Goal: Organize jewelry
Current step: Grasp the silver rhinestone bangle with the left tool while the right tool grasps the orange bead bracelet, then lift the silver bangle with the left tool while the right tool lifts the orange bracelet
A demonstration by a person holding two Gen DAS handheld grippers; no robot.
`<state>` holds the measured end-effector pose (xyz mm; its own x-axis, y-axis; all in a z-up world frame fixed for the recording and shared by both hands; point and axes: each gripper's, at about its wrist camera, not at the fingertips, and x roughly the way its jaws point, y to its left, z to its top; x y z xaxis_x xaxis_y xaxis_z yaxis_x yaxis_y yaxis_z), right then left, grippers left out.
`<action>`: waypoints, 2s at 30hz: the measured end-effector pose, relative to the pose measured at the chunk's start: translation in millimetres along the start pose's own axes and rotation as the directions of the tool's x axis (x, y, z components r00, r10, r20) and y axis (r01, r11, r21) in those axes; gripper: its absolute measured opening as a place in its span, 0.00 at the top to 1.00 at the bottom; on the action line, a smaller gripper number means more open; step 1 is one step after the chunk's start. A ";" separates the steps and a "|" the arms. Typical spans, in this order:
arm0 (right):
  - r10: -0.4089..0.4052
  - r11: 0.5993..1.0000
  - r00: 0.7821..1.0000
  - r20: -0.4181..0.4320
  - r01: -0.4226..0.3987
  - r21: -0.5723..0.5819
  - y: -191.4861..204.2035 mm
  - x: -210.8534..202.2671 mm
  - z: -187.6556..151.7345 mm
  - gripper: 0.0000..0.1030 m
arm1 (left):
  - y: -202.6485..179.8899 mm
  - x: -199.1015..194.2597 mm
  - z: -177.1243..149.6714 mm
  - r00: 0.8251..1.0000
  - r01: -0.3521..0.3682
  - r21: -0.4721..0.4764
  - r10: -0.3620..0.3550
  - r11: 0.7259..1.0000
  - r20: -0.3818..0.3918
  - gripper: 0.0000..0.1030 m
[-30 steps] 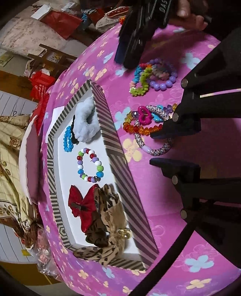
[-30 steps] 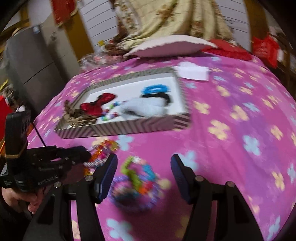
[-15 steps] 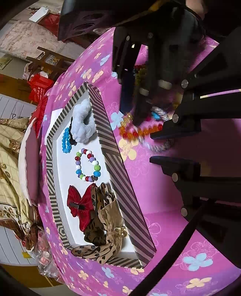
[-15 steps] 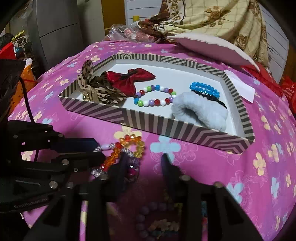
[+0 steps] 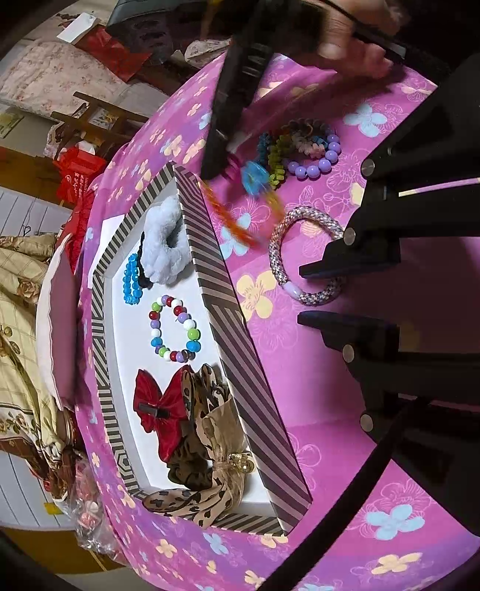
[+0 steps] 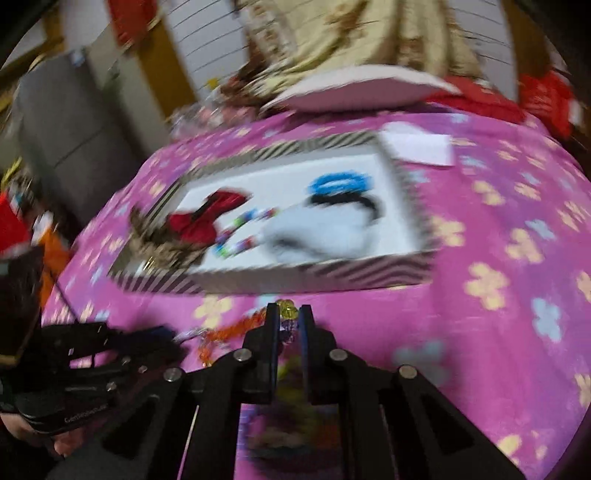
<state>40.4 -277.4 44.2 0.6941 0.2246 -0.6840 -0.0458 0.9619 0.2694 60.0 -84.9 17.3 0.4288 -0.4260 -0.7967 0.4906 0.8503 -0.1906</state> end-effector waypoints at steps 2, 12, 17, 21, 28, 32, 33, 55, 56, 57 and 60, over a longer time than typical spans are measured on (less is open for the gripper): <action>-0.024 0.998 0.998 0.050 0.021 0.057 -15.1 -13.0 2.4 0.91 | -1.3 0.3 0.4 1.000 -0.004 0.008 0.004 1.000 0.000 0.86; -0.044 0.992 0.998 0.046 0.038 0.121 -32.8 -18.5 2.3 0.91 | -26.8 7.0 -1.4 0.997 -0.072 0.144 0.069 0.987 0.027 0.72; -0.029 0.994 0.993 0.116 0.016 0.111 -30.6 -34.3 5.2 0.91 | -12.0 4.9 3.0 0.997 -0.067 0.068 0.065 0.995 0.029 0.92; -0.039 0.998 0.989 0.146 0.030 0.062 -20.1 -39.8 7.9 0.91 | -4.2 -9.9 7.5 0.997 0.023 0.010 -0.023 1.000 0.077 0.92; -0.049 0.998 0.989 0.138 0.052 -0.019 -2.2 -35.7 7.3 0.91 | 5.5 -31.7 17.2 0.979 0.144 -0.065 -0.133 0.987 0.155 0.92; -0.059 0.997 0.990 0.131 0.065 -0.040 2.5 -33.6 6.4 0.91 | 8.1 -34.2 18.0 0.978 0.143 -0.081 -0.128 0.986 0.161 0.92; -0.064 0.996 0.990 0.129 0.071 -0.048 4.4 -33.0 5.9 0.91 | 8.3 -34.8 18.0 0.978 0.145 -0.082 -0.131 0.986 0.163 0.92; -0.034 0.989 0.978 0.208 0.063 -0.135 26.5 -48.5 7.2 0.91 | 16.9 -36.2 18.2 0.979 0.123 -0.122 -0.101 0.985 0.175 0.92; -0.034 0.989 0.977 0.210 0.063 -0.136 26.9 -48.8 7.2 0.91 | 16.4 -36.0 18.5 0.980 0.123 -0.121 -0.101 0.985 0.174 0.92; -0.029 0.989 0.977 0.213 0.059 -0.137 27.3 -49.5 7.4 0.91 | 16.1 -35.7 18.9 0.979 0.123 -0.121 -0.101 0.985 0.175 0.92; -0.019 0.990 0.974 0.224 0.050 -0.135 28.4 -51.7 7.4 0.91 | 14.7 -35.1 21.7 0.979 0.125 -0.124 -0.102 0.984 0.179 0.92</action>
<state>8.5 -262.9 92.3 0.8382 0.1660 -0.5195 -0.1073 0.9841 0.1413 68.7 -64.2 54.9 0.5051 -0.5588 -0.6577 0.4425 0.8220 -0.3585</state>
